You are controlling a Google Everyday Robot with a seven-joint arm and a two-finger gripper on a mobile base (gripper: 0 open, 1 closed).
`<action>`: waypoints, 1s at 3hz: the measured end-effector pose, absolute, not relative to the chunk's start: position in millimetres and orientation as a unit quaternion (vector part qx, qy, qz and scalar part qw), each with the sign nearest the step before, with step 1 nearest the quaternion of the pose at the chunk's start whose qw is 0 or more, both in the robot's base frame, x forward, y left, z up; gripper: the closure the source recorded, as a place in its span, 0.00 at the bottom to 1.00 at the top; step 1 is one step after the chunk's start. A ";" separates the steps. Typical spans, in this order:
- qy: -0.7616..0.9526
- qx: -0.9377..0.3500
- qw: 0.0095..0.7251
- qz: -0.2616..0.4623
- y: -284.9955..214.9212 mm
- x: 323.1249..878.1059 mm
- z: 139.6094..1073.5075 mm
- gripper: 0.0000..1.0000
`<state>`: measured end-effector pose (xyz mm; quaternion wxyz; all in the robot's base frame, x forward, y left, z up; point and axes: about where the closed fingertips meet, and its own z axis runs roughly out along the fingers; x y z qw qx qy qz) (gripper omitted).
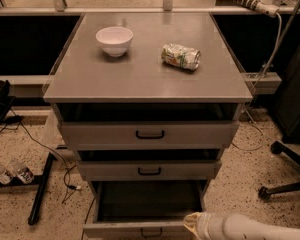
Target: Close bottom drawer
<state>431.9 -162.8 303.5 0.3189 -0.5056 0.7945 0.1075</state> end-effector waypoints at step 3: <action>0.797 -0.521 0.280 0.122 -161.2 431.2 225.1 1.00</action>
Offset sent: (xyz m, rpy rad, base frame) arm 0.0090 0.0019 -0.0951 -0.0351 0.0858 0.0147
